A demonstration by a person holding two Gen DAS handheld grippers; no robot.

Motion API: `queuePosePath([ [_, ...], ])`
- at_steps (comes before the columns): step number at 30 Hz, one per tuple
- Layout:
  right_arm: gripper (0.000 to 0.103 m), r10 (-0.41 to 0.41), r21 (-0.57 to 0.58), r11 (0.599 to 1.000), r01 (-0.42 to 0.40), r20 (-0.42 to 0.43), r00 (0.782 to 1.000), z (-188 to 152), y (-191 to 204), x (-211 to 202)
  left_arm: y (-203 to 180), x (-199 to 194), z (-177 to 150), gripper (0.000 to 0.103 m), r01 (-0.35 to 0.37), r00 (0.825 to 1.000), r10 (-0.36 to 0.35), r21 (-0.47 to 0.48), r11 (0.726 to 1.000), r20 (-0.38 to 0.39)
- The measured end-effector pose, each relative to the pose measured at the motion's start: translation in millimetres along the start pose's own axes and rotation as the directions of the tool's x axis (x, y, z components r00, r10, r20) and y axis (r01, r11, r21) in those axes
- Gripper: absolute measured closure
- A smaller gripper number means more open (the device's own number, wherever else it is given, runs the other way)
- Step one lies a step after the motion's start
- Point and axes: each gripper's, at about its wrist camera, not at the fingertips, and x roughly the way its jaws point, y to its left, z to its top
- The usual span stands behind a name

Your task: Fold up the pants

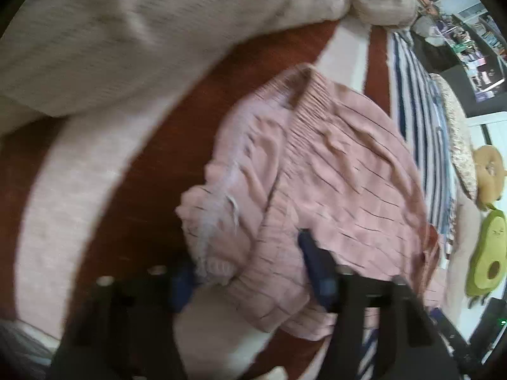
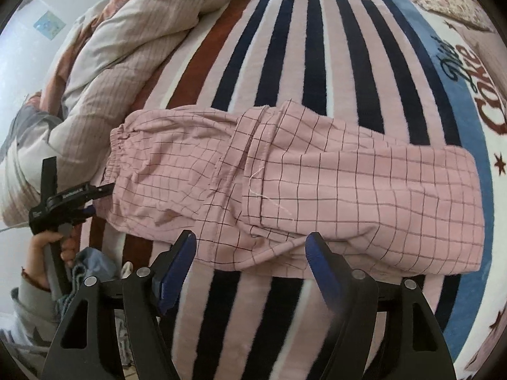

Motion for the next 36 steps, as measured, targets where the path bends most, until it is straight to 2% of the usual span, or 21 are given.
queuePosePath([
  [2,0.035,0.012,0.018,1.0,-0.012,0.0,1.0,-1.6,-1.0,-0.5,-10.2,3.7,-4.2,0.074,-0.003,1.0,0.003,0.028,1.0,0.0],
  [5,0.035,0.01,0.031,0.999,-0.01,0.008,1.0,-4.1,-4.3,-5.2,-19.9,0.5,-4.9,0.08,0.031,0.999,-0.031,0.037,0.999,0.014],
  [13,0.035,-0.002,0.081,0.997,-0.002,0.043,0.999,-11.7,-31.0,-36.0,-48.3,-37.6,-9.2,0.081,0.014,0.995,-0.025,0.107,0.994,0.1],
  [21,0.035,0.01,0.125,0.992,-0.02,0.078,0.997,-20.5,-62.1,-61.5,-103.7,-73.5,-15.5,0.082,0.015,0.983,-0.056,0.225,0.974,0.174],
  [30,0.035,0.025,0.168,0.985,-0.046,0.126,0.992,-37.9,-97.6,-91.4,-179.2,-89.3,-33.5,0.082,0.056,0.973,-0.129,0.344,0.937,0.191],
  [36,0.035,0.025,0.199,0.978,-0.054,0.144,0.989,-48.4,-121.6,-112.2,-229.7,-90.0,-53.6,0.082,0.092,0.969,-0.178,0.416,0.905,0.173],
])
